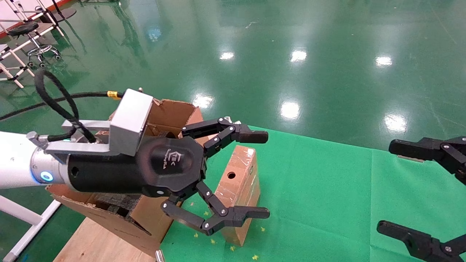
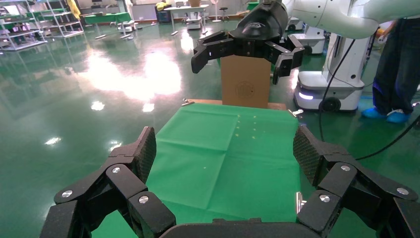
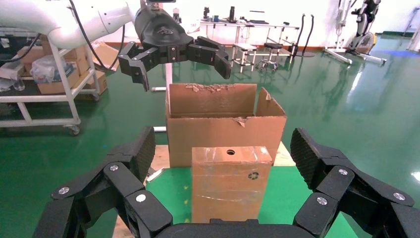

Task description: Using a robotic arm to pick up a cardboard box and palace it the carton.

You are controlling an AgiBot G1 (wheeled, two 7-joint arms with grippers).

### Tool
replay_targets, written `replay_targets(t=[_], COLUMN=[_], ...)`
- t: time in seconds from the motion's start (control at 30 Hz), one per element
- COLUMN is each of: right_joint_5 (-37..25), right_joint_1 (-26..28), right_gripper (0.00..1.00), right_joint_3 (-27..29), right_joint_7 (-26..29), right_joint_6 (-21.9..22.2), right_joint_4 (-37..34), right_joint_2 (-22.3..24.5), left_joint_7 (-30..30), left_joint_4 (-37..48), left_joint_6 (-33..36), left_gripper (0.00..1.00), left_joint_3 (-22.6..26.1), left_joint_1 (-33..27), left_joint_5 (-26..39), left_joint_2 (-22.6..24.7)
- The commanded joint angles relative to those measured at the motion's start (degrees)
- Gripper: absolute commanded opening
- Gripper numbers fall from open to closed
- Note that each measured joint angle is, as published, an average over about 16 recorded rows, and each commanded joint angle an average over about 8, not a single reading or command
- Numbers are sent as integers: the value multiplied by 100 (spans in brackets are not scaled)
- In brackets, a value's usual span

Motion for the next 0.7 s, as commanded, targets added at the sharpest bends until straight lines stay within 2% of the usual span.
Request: replay_targets(t=[0.03,0.3,0.33,0.57,0.6,0.7], right_joint_5=[0,0,0,0,0,0], right_joint_1=[0,0,0,0,0,0], right_gripper=[100,100,94,7,0,0], right_joint_3=[0,0,0,0,0,0], right_joint_7=[0,0,0,0,0,0], right_joint_6=[0,0,0,0,0,0], right_joint_4=[0,0,0,0,0,0], right_joint_2=[0,0,0,0,0,0], left_joint_7=[0,0,0,0,2,2], left_joint_4=[0,0,0,0,-3,-2], left_joint_6=[0,0,0,0,1,-1], left_gripper=[100,100,100,100,100,100], left_joint_3=[0,0,0,0,-1,-2], left_joint_1=[0,0,0,0,2,1], left_joint_5=[0,0,0,0,-1,0], left_joint_2=[0,0,0,0,0,-1])
